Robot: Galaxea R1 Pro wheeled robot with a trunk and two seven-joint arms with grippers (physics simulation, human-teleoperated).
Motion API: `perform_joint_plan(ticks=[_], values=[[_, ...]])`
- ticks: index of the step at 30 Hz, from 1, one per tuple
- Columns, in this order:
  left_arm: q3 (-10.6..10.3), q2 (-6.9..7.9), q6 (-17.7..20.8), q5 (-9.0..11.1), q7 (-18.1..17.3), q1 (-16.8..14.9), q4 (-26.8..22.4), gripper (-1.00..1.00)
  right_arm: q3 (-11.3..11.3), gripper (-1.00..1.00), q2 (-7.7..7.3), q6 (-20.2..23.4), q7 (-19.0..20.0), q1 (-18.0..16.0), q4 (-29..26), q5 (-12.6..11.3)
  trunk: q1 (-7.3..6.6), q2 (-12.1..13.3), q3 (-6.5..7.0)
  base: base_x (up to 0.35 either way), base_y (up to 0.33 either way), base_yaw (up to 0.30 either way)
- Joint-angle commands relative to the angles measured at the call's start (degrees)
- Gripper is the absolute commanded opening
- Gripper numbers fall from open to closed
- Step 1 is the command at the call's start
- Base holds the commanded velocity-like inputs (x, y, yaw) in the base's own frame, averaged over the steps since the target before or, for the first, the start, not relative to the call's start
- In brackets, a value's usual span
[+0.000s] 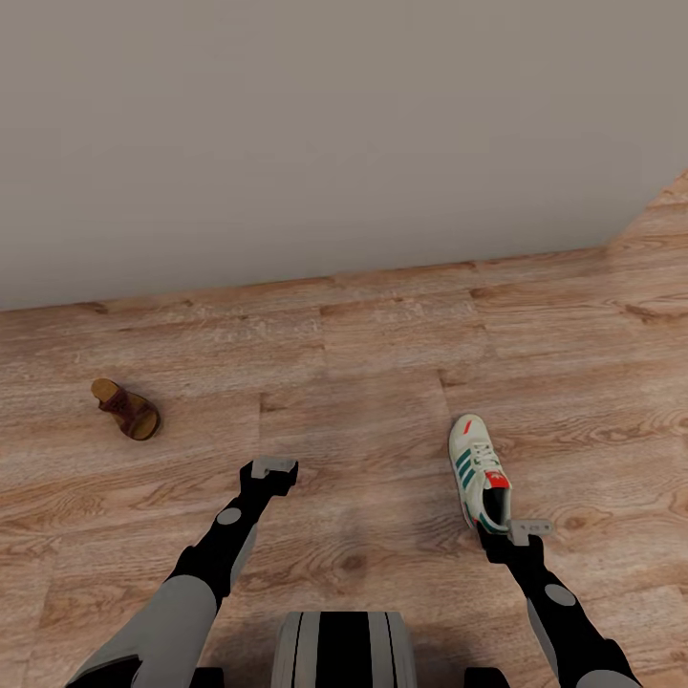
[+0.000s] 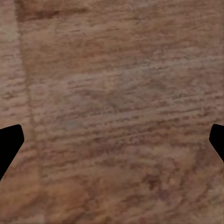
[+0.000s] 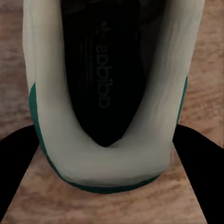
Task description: Pick up the two gym shoes and the two sandals from the corridor floor and place them onto the hallstand (shoe rack) in the corridor, making sure they are on the rack and not on the floor. Arrange them so the two gym shoes are next to each other and the two sandals are next to each other.
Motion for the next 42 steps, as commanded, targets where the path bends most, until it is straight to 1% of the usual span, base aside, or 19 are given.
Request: perform_joint_plan(ticks=[1,22,42], values=[[0.5,-0.07,-0.2,-0.4,-0.4,0.0,0.0,1.0,-0.4,-1.0,0.07,-0.3,0.5,0.0,0.0,0.5,-0.01,0.0,-0.03,0.0,0.0,0.0],[0.4,-0.07,-0.3,-0.4,-0.4,0.0,0.0,1.0,-0.4,-1.0,0.07,-0.3,0.5,0.0,0.1,0.4,-0.01,0.0,-0.03,0.0,0.0,0.0],[0.5,0.08,-0.2,-0.3,-0.4,0.2,0.0,1.0,-0.4,-1.0,0.08,-0.3,0.5,0.0,0.2,0.5,-0.52,0.3,4.4,0.0,0.0,0.0]])
